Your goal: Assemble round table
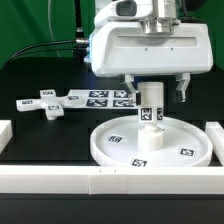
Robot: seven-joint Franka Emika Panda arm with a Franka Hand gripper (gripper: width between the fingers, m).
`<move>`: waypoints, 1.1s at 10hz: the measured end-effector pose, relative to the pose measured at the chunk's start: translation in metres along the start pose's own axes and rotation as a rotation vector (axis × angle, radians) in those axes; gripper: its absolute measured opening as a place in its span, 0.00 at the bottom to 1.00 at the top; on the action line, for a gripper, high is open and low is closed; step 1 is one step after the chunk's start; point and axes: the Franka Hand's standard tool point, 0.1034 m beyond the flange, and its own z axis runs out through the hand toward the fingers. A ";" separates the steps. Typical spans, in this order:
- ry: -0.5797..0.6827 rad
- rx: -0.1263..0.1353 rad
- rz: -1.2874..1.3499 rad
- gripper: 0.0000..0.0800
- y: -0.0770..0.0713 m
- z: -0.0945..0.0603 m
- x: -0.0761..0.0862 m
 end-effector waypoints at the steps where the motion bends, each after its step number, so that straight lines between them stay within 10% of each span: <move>1: -0.005 -0.002 -0.001 0.81 0.003 -0.004 0.001; 4: -0.023 -0.004 -0.003 0.81 0.016 -0.029 0.017; 11: -0.084 0.024 -0.009 0.81 0.007 -0.017 0.002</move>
Offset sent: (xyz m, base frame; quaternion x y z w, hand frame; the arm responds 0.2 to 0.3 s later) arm 0.0153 -0.0239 0.0532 -0.0044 -0.0439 -0.0235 0.9988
